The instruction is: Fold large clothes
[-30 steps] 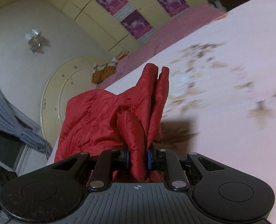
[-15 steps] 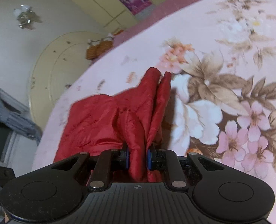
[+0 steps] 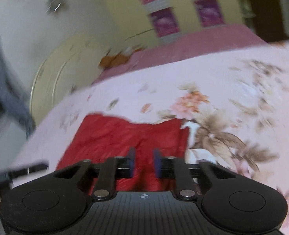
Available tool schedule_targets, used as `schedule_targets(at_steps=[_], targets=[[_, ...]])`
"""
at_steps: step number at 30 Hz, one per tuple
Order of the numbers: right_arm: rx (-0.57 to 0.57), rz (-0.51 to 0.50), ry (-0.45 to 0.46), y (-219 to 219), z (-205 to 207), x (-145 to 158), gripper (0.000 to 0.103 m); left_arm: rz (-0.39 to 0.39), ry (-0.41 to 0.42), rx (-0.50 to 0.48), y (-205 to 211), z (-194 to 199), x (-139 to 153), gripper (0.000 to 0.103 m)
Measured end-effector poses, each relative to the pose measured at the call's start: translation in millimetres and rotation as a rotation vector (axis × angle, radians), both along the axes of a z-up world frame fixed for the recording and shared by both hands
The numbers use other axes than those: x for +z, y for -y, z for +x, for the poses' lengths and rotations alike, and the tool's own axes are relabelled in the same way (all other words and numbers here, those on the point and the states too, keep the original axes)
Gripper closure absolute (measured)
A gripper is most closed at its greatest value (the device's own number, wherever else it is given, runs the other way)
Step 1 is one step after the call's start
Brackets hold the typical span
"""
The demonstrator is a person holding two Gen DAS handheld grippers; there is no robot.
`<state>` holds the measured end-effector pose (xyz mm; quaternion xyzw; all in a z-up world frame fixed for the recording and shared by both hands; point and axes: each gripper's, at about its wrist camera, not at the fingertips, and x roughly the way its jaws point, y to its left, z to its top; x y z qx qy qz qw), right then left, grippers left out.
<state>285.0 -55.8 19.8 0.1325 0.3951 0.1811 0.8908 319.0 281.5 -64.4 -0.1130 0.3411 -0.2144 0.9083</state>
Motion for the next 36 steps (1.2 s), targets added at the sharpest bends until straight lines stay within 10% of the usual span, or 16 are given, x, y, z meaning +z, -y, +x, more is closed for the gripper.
schedule_targets(at_steps=[10, 22, 36], targets=[[-0.071, -0.074, -0.116, 11, 11, -62, 0.103, 0.125, -0.037, -0.013, 18, 13, -26, 0.045], [0.165, 0.014, 0.049, -8, -99, 20, 0.102, 0.106, 0.019, -0.045, 39, -92, 12, 0.046], [0.227, -0.087, -0.012, -26, -132, -35, 0.103, 0.213, -0.011, 0.038, 61, -126, -24, 0.046]])
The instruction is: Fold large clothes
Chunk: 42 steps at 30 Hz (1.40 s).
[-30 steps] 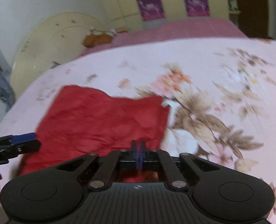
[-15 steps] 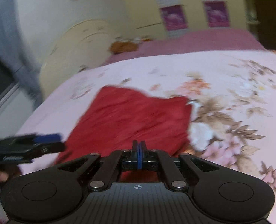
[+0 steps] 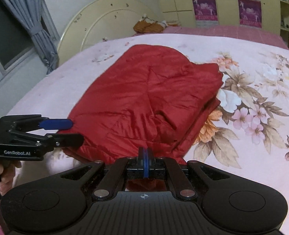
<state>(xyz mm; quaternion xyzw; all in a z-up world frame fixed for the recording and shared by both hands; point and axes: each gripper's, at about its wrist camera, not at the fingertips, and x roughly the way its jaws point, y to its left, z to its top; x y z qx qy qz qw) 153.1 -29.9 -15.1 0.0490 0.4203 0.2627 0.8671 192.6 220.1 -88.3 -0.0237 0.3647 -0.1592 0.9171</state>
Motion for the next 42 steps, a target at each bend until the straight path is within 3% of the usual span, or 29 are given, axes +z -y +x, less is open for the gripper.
schedule_targets(at_steps=[5, 9, 10, 11, 12, 13, 14, 15, 20, 30, 42], targets=[[-0.015, -0.014, -0.020, -2, 0, -4, 0.103, 0.039, 0.004, 0.036, 8, -3, 5, 0.046], [-0.056, 0.015, 0.032, 10, -18, 27, 0.102, 0.080, 0.040, 0.090, 8, -25, 35, 0.042], [-0.075, 0.007, 0.052, 15, -25, 36, 0.102, 0.103, 0.070, 0.108, 9, -35, 44, 0.016], [-0.105, -0.006, 0.085, 20, -33, 45, 0.102, 0.136, 0.113, 0.145, 10, -45, 52, 0.000], [-0.142, -0.025, 0.106, 24, -38, 50, 0.098, 0.167, 0.151, 0.181, 12, -54, 56, 0.000], [-0.199, -0.063, 0.116, 28, -43, 53, 0.043, 0.200, 0.150, 0.200, 15, -59, 59, 0.000], [-0.252, -0.091, 0.138, 32, -50, 56, 0.005, 0.211, 0.131, 0.200, 17, -63, 61, 0.000], [-0.271, -0.100, 0.170, 35, -56, 57, 0.002, 0.204, 0.118, 0.199, 18, -66, 63, 0.000], [-0.305, -0.123, 0.159, 41, -79, 67, 0.001, 0.153, 0.111, 0.200, 29, -90, 80, 0.000], [-0.335, -0.137, 0.163, 45, -162, 91, 0.001, 0.145, 0.142, 0.215, 57, -151, 97, 0.000], [-0.334, -0.133, 0.174, 40, -221, 106, 0.001, 0.128, 0.166, 0.214, 73, -202, 106, 0.000]])
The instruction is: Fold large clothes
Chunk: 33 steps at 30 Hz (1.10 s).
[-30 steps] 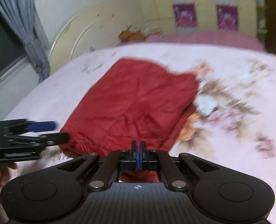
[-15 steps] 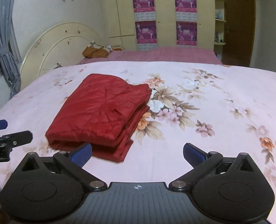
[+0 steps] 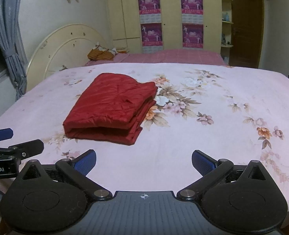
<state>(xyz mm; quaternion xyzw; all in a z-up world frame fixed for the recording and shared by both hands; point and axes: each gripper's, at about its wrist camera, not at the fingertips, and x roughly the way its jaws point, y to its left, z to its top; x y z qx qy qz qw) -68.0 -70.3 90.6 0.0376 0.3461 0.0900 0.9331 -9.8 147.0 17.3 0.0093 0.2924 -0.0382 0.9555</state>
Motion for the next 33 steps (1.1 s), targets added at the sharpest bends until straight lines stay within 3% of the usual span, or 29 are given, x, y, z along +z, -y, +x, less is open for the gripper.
schedule_targets(at_steps=[33], targets=[[-0.032, 0.016, 0.026, 24, -6, 13, 0.001, 0.022, 0.027, -0.013, 17, -4, 6, 0.000]])
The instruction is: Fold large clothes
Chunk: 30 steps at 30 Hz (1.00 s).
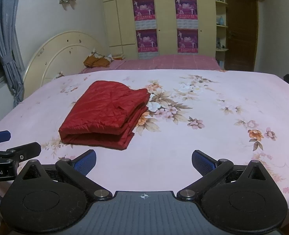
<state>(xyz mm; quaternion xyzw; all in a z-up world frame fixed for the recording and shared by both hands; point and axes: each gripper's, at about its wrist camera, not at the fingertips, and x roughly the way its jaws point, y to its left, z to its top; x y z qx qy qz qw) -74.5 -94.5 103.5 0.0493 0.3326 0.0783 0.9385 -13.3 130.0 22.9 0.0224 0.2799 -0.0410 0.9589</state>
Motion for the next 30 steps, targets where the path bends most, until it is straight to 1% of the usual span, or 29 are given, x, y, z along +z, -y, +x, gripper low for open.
schedule_targets(at_steps=[30], targets=[[0.015, -0.008, 0.012, 1.8, -0.5, 3.8, 0.001, -0.008, 0.024, 0.011, 0.1, -2.9, 4.1, 0.000]])
